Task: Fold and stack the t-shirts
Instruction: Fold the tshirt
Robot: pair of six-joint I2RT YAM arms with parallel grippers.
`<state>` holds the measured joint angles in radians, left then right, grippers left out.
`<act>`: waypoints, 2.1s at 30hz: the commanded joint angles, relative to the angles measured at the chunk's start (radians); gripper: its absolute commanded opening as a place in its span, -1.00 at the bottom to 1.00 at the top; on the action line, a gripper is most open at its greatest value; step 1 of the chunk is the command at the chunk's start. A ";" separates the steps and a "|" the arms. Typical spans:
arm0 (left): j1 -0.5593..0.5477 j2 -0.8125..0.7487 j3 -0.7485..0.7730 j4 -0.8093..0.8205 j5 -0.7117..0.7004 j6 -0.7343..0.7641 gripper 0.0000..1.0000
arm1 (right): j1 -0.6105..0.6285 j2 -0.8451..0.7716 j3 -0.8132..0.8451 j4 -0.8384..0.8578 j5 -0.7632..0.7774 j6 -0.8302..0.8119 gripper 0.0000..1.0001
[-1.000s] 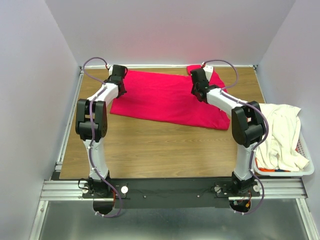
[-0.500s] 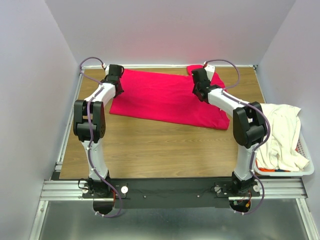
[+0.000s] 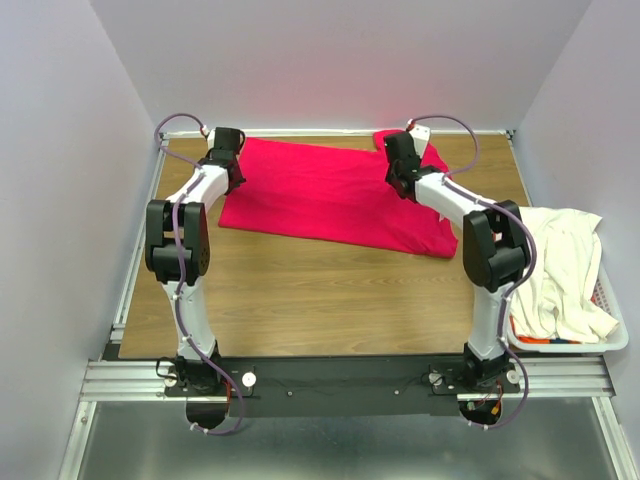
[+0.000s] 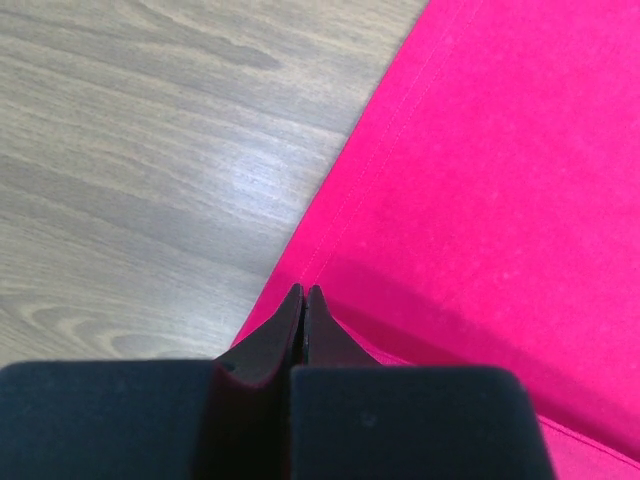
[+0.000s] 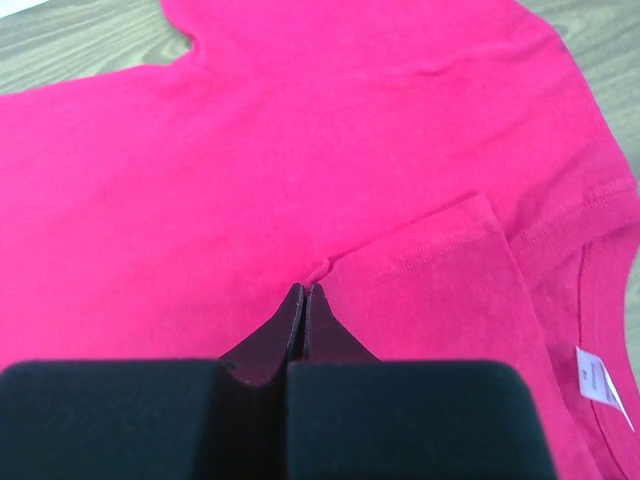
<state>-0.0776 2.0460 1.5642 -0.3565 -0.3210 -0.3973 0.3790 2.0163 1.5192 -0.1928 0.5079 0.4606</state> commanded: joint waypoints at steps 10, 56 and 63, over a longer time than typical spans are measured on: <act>0.024 0.077 0.080 0.027 0.036 -0.006 -0.59 | -0.009 0.137 0.133 -0.008 -0.055 -0.077 -0.34; -0.050 -0.375 -0.732 0.162 -0.078 -0.471 -0.72 | -0.019 -0.258 -0.563 -0.022 -0.328 0.151 0.80; -0.007 -0.545 -0.912 0.198 -0.033 -0.512 -0.72 | -0.006 -0.425 -0.781 0.029 -0.439 0.196 0.80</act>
<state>-0.1070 1.5642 0.7383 -0.1131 -0.3279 -0.8795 0.3653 1.6474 0.8577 -0.1024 0.1635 0.6079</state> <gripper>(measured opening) 0.139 0.898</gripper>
